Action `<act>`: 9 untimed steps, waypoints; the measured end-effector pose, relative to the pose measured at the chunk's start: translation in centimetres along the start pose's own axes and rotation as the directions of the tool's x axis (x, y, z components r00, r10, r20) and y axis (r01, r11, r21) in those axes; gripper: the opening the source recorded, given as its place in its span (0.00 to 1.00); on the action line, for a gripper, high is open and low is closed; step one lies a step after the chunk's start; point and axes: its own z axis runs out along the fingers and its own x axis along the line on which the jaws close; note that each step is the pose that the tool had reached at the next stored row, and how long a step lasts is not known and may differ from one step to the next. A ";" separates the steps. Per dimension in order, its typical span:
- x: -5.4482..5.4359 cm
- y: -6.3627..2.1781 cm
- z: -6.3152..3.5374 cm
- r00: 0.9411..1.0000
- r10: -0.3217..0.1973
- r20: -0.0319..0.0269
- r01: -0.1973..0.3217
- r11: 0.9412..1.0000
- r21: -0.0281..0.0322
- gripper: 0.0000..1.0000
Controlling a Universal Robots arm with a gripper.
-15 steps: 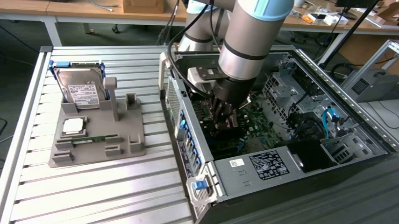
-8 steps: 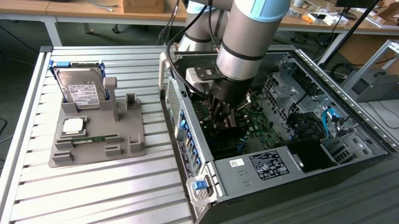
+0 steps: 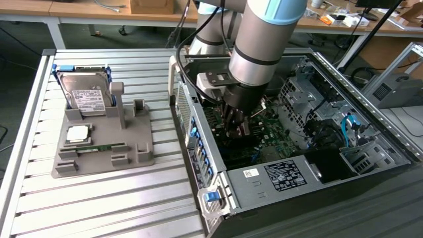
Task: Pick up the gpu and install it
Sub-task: 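Press down on the gpu until it lock into place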
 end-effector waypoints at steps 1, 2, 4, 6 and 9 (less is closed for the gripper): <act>-0.1 0.00 0.02 1.000 0.000 0.000 0.000 1.000 0.000 0.11; -0.2 0.00 0.03 1.000 0.000 0.000 0.000 1.000 0.000 0.11; -0.2 -0.01 0.05 1.000 0.000 0.000 0.000 1.000 0.000 0.11; -0.2 -0.01 0.05 1.000 0.000 0.000 0.000 1.000 0.000 0.11; -0.2 0.00 0.06 1.000 0.000 0.000 0.000 1.000 0.000 0.11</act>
